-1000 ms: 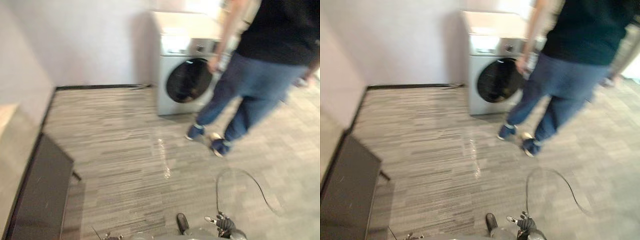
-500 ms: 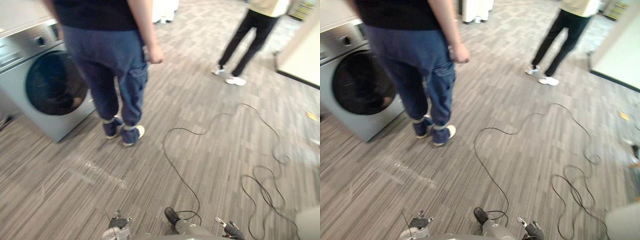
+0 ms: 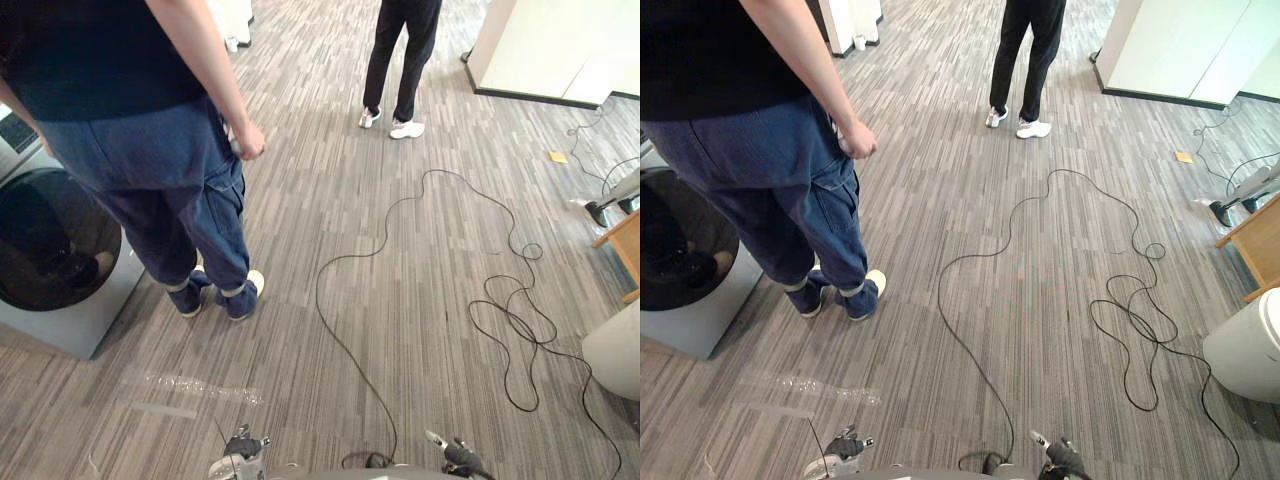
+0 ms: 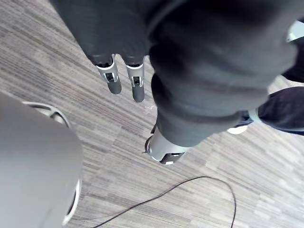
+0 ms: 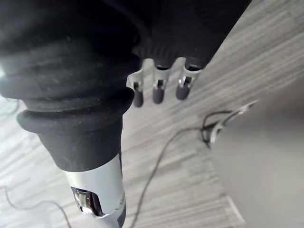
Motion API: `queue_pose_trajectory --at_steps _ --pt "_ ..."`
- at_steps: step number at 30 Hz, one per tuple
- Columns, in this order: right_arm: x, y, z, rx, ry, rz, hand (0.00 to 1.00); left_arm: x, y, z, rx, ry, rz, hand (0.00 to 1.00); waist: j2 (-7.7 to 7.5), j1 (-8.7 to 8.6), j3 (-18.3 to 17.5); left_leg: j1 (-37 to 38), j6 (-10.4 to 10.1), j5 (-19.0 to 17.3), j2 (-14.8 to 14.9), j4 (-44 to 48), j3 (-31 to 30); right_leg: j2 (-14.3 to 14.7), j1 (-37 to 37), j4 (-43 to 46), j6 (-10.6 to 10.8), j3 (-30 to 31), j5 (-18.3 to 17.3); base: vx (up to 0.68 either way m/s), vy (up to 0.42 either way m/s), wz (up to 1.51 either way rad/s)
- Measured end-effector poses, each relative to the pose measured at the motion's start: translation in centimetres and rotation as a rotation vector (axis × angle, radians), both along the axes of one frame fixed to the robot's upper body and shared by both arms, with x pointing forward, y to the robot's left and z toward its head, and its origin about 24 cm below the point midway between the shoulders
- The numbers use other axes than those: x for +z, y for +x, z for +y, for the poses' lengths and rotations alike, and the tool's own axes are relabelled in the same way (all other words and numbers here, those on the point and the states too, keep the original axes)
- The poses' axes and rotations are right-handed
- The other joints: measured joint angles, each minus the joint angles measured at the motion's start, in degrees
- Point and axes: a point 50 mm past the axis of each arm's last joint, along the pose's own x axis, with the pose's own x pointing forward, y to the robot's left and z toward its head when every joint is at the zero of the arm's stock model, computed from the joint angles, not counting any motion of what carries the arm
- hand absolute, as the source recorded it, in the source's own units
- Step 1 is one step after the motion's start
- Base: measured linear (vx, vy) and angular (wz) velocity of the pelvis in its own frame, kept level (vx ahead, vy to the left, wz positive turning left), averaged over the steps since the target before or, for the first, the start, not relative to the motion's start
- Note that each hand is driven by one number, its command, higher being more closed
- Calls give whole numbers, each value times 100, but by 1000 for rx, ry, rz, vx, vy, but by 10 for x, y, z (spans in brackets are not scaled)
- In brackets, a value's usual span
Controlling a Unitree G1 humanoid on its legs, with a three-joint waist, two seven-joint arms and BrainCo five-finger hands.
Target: Organize washtable
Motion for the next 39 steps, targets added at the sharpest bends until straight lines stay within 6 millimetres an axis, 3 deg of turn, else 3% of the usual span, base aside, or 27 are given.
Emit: queue_pose_trajectory --at_steps 3,6,7,18,22,39 --pt "-2 -8 3 -45 21 18 0 0 -2 4 -2 4 11 0 -94 2 -89 155 56 180 -226 -393 -74 -139 87 -178 112 -31 74 58 119 16" --pt "-4 -13 5 -70 36 33 0 -1 -3 4 -9 -7 10 0 -94 6 -92 308 111 224 -332 -532 -178 -200 261 -273 111 -59 76 27 75 18" --pt "-3 -11 1 -2 29 38 0 -3 -6 -1 -57 -36 31 0 -9 6 -136 803 89 594 -329 -1289 -300 -78 437 -394 114 -40 66 0 0 0" --pt "-2 -7 2 23 17 14 0 -2 -3 -3 -93 -20 11 0 30 -29 -140 804 83 597 -299 -1348 -131 -45 338 -365 114 145 67 -3 -4 -7" --pt "0 -1 2 30 -5 -22 0 -2 -6 -1 -101 15 10 0 48 -167 -151 826 35 630 -296 -1445 -98 -31 323 -362 115 165 67 -8 -34 -6" --pt "1 4 2 86 -16 -33 0 1 0 -2 -137 40 -26 0 12 -131 -92 743 55 867 -328 -1848 -251 -30 132 -373 114 -8 65 -22 -41 4"
